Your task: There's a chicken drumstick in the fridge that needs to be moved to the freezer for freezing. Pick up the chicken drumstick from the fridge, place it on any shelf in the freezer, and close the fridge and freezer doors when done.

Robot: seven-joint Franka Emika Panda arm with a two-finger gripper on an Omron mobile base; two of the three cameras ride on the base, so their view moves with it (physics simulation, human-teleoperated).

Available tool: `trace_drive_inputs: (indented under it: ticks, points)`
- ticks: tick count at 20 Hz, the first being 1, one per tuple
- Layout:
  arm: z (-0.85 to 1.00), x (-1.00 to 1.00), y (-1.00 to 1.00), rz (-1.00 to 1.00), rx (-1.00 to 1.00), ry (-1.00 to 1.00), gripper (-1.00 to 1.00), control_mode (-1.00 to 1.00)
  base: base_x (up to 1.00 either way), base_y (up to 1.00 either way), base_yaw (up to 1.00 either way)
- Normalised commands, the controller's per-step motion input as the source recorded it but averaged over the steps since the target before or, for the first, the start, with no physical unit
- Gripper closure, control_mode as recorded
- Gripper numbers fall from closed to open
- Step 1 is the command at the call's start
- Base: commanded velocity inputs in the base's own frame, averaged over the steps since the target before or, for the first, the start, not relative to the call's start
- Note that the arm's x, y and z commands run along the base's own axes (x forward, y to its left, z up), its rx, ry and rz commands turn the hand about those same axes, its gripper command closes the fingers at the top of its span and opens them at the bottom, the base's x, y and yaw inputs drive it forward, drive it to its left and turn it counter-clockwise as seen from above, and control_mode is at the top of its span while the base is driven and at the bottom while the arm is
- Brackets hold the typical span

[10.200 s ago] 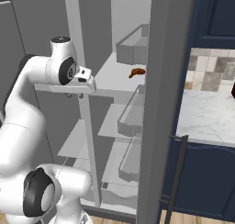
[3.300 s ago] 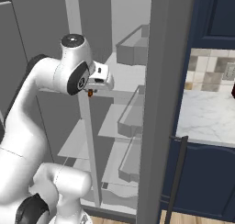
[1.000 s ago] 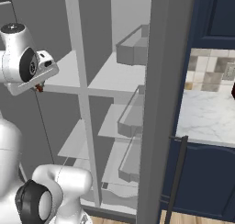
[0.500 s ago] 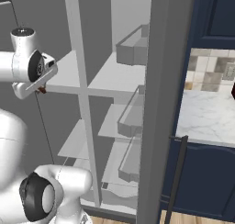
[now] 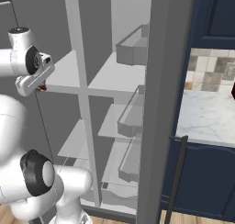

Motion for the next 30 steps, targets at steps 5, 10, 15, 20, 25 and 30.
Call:
trace_drive_inputs:
  ticks: [5,10,15,20,25,30]
  points:
    - [-0.04,0.52,0.03,0.03,-0.06,0.02,1.0,-1.0,0.0,0.0,0.0]
    - [-0.09,0.41,-0.01,0.02,0.0,0.0,1.0,-1.0,0.0,0.0,0.0]
    - [-0.39,0.47,-0.01,0.04,0.0,0.0,1.0,-1.0,0.0,0.0,0.0]
    - [-0.29,0.55,0.0,0.05,0.0,0.0,1.0,-1.0,0.0,0.0,0.0]
    - [-0.06,0.54,0.0,0.01,0.0,0.0,1.0,-1.0,0.0,0.0,0.0]
    - [-0.09,0.57,0.0,0.01,0.0,0.0,1.0,-1.0,0.0,0.0,0.0]
